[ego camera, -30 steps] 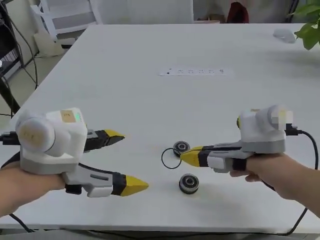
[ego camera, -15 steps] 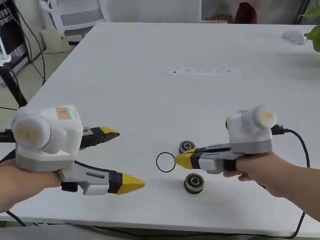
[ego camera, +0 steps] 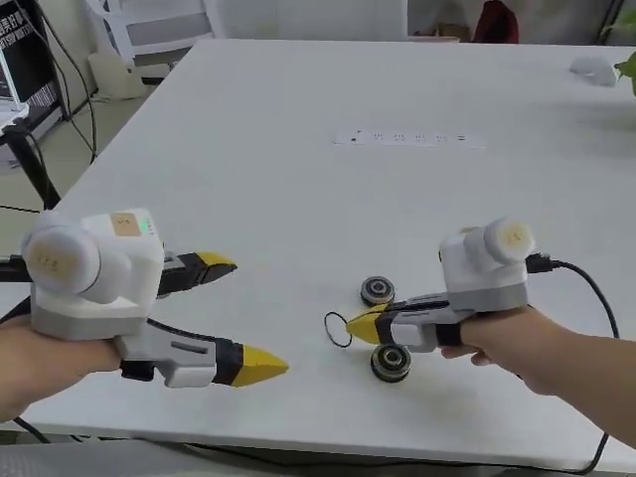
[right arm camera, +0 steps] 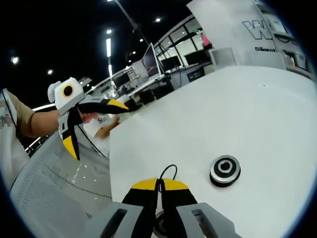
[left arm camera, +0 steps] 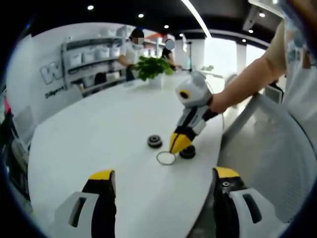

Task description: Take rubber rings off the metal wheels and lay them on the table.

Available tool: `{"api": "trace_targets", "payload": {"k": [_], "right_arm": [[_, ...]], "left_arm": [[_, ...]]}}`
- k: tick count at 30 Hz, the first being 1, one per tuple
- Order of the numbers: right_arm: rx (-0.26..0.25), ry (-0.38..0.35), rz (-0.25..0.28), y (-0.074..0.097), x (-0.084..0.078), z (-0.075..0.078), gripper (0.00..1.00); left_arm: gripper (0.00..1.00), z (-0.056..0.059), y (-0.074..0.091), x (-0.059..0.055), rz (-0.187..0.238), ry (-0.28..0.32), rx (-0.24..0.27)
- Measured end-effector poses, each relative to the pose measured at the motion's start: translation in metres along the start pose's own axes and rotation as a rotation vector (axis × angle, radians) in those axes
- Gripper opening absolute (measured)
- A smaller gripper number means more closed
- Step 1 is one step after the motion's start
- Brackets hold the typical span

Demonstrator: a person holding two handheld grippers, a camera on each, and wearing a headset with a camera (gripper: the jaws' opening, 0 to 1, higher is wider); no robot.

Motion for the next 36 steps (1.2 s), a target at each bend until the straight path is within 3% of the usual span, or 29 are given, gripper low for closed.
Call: {"api": "trace_targets", "payload": {"k": [10, 23, 36], "right_arm": [[-0.039, 0.020, -0.019, 0.000, -0.004, 0.005, 0.00], [-0.068, 0.055, -0.018, 0.005, -0.004, 0.008, 0.20], [-0.061, 0.071, 0.020, 0.014, 0.003, 0.004, 0.30]], "left_arm": [[0.81, 0.000, 0.001, -0.002, -0.013, -0.004, -0.001], [0.81, 0.000, -0.001, 0.000, -0.015, -0.007, -0.004], [0.80, 0.000, -0.003, 0.002, -0.018, -0.015, -0.009]]}}
Point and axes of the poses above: the centre of the closed fingertips' face, and the gripper's own axes: y roughly backward along the fingers, z roughly to its right, x roughly out of its top, the point moved 7 cm from there along y, roughly backward along the fingers, and after that the axes turned 11 degrees about z, right-handed, at the moved point
